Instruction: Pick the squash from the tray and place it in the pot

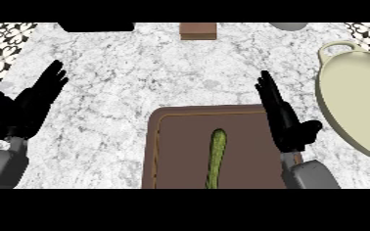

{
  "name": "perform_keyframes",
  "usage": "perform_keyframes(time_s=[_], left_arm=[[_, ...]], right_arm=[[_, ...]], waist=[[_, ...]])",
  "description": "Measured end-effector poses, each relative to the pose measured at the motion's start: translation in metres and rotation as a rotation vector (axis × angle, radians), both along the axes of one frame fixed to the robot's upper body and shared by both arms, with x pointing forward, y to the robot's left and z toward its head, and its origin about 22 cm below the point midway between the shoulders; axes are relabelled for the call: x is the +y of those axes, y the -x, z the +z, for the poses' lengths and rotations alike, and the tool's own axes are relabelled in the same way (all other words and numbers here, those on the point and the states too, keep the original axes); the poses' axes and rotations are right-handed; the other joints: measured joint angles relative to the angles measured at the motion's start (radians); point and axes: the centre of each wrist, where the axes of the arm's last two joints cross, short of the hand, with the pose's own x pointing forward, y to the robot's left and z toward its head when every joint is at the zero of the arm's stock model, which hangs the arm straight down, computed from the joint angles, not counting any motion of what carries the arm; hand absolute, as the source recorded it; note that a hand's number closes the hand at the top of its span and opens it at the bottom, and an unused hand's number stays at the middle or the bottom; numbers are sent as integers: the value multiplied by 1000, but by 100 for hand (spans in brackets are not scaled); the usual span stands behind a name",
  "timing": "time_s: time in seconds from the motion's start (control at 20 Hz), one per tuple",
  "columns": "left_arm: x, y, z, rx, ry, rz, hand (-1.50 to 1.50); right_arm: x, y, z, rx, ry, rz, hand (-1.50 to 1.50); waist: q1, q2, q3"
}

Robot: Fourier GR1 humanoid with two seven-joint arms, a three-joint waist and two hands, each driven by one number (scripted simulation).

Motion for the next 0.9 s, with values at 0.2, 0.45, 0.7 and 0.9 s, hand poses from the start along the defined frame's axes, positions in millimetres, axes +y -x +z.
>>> perform_keyframes(time_s=[0.2,0.45,0.7,0.9], left_arm=[[-7,1,14,-71,5,45,0],[-27,-5,23,-156,50,101,0],[-46,2,31,-172,78,131,0],[-50,8,33,-179,85,141,0]], right_arm=[[-16,-13,10,-79,24,23,150],[-55,-26,25,-218,344,29,-150],[-63,-3,-5,-343,338,5,-150],[-65,10,6,-429,343,66,-150]], waist=[[6,-1,-12],[11,-5,-24],[2,-3,-21],[-3,-3,-21]])
